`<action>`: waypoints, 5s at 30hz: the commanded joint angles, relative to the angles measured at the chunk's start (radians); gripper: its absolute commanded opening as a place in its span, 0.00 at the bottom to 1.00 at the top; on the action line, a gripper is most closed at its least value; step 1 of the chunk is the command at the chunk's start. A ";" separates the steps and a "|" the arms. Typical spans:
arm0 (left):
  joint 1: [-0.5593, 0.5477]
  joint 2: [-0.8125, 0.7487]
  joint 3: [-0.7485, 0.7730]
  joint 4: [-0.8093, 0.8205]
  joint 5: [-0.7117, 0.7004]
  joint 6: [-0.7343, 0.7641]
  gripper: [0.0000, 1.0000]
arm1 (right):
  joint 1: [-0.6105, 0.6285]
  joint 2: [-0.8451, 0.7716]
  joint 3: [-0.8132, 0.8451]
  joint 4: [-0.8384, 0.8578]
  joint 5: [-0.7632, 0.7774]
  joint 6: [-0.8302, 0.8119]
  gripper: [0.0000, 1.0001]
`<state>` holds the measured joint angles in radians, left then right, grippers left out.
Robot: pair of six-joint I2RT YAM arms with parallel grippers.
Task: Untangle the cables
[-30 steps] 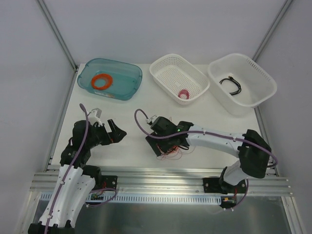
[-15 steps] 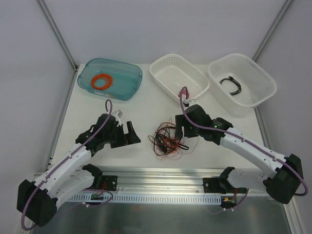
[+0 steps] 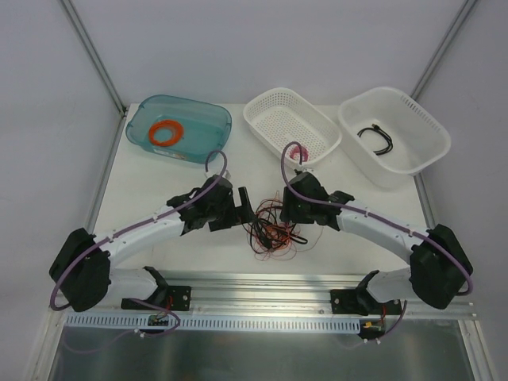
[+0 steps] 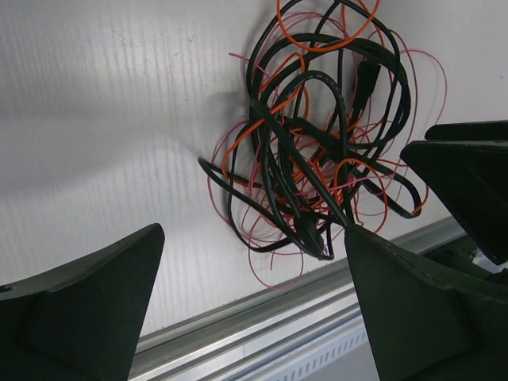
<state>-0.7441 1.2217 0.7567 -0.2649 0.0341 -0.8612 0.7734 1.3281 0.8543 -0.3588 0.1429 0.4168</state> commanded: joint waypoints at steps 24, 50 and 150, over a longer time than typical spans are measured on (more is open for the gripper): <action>-0.107 0.417 0.090 0.087 -0.157 -0.081 0.93 | -0.002 -0.190 0.264 -0.279 0.009 -0.171 0.01; -0.060 0.316 0.023 0.039 -0.253 -0.039 0.69 | -0.019 -0.397 0.956 -0.479 0.398 -0.495 0.01; 0.436 0.160 0.036 -0.198 -0.135 0.332 0.00 | -0.183 -0.132 0.178 -0.255 -0.066 -0.242 0.11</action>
<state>-0.3126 1.4151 0.8089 -0.4496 -0.1589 -0.5556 0.5369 1.1358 1.0409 -0.7063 0.1623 0.1509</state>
